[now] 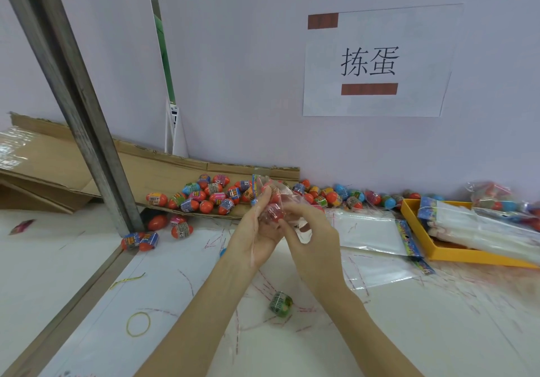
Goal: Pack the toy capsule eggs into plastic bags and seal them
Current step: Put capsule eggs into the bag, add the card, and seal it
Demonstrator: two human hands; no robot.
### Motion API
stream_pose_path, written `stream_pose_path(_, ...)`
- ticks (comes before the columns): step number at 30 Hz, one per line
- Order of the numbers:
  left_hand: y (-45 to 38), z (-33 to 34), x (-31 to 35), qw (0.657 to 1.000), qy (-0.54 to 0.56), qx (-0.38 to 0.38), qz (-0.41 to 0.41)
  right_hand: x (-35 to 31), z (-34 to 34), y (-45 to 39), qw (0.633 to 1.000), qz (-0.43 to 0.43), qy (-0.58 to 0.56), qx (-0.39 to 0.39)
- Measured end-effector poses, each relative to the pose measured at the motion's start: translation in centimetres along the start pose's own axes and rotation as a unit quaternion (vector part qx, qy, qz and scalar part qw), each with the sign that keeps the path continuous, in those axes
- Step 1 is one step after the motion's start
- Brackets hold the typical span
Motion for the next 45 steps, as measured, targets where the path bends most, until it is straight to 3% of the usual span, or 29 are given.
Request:
stream_pose_path(6, -0.2, -0.1, -0.5, 1.000, 0.011, 0.013, 0.003, -0.2, -0.1, 0.1, 1.000, -0.016, 0.014, 0.013)
stream_pose_path(12, -0.1, 0.5, -1.0, 1.000, -0.018, -0.001, 0.020, 0.0, 0.5, 0.4, 0.998, 0.014, 0.002, -0.058)
stream_pose_path(16, 0.1, 0.6, -0.9, 0.999, -0.048, -0.001, 0.016, 0.3, -0.2, -0.1, 1.000, 0.021, 0.015, 0.012)
stream_pose_path(24, -0.1, -1.1, 1.8, 0.977, -0.135, 0.139, 0.088, 0.3, -1.7, -0.8, 0.998, 0.032, 0.033, 0.051)
stream_pose_path(28, -0.5, -1.6, 2.0, 0.968, -0.152, 0.164, 0.118, 0.2, -1.8, -0.8, 0.998, 0.038, 0.033, 0.049)
stream_pose_path(32, -0.5, -1.0, 1.8, 0.972, -0.161, 0.130, 0.107, 0.3, -2.0, -1.0, 0.997, 0.046, -0.003, 0.056)
stream_pose_path(37, -0.1, -0.6, 1.3, 0.954, -0.270, 0.095, 0.095, 0.6, -1.7, -0.9, 0.997, 0.064, -0.020, 0.033)
stream_pose_path(42, -0.3, -0.7, 1.3, 0.959, -0.252, 0.089, 0.096, 0.7, -2.1, -1.0, 0.994, 0.043, -0.037, 0.095)
stream_pose_path(45, -0.4, -0.6, 1.7, 0.919, -0.365, 0.085, 0.123, 0.5, -2.0, -1.0, 0.998, 0.016, -0.016, 0.067)
Point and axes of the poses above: each hand's wrist, its own y-axis away from the middle knuckle, its own z-axis out of the palm, x = y × z, the point moved 3 cm from there along -y, towards the middle knuckle, and after that the axes turned 1 degree about x, right-handed, at the moved point
